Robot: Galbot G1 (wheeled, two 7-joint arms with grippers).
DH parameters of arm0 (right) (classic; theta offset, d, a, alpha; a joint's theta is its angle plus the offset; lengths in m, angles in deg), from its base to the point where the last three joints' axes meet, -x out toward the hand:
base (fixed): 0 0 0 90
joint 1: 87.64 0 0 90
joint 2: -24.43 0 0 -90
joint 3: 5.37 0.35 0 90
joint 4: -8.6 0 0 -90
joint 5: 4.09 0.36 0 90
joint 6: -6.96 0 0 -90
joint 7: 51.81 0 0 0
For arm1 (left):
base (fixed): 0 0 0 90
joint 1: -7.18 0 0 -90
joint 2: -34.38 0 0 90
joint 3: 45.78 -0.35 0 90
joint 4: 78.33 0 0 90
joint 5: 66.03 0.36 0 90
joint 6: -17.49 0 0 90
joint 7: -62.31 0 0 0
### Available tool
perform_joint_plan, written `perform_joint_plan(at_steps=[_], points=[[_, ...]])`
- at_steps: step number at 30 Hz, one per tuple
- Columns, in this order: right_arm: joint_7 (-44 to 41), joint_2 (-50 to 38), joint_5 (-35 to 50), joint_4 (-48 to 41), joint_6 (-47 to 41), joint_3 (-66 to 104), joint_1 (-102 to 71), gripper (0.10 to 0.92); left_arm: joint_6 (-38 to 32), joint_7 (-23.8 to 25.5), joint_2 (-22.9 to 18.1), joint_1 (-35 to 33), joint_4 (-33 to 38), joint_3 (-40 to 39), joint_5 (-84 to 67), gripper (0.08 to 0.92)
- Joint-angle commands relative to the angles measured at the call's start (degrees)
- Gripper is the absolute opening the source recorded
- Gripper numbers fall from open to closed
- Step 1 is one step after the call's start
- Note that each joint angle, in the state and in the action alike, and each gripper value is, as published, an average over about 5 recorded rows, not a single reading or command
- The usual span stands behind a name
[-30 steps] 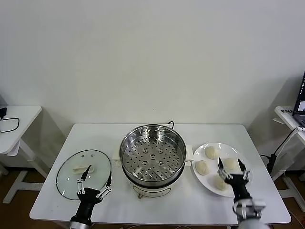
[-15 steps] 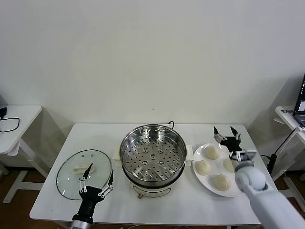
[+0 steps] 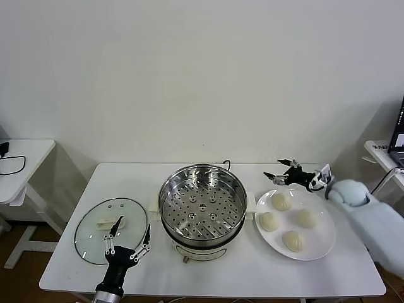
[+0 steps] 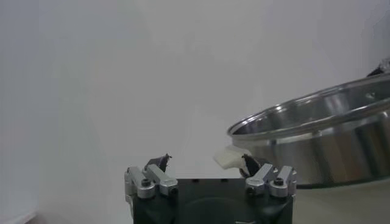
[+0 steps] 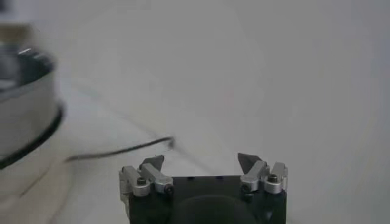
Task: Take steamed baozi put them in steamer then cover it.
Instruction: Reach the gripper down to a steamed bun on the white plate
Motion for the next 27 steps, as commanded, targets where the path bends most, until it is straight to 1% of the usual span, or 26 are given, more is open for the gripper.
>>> perform_joint_plan(at_steps=[1,5,7,11,17,27], points=[[-33.3,-1.2,-17.2,-10.3,-1.5,-17.9,21.0,0.823,0.1,-0.1,-0.1,0.0,-0.3,-0.1,0.0,0.823],[-38.7,1.4,-26.4,-11.8,0.4,-22.8,26.3,0.823,0.1,-0.2,-0.3,-0.1,-0.3,-0.1,0.0,0.823],[-39.3,2.7,-29.7,-12.3,1.4,-24.6,27.9,0.823,0.0,-0.3,-0.4,-0.1,-0.3,0.0,0.0,0.823],[-37.5,5.5,-34.6,-14.4,3.3,-27.1,29.1,0.823,-0.1,-0.4,-0.5,-0.2,-0.4,0.1,0.0,0.823],[-34.3,8.2,-38.1,-17.5,5.0,-27.7,27.3,0.823,-0.2,-0.5,-0.5,-0.4,-0.4,0.2,0.0,0.823],[-29.3,11.1,-41.4,-20.8,6.9,-25.1,22.9,0.823,-0.1,-0.7,-0.6,-0.4,-0.6,0.1,0.0,0.823]])
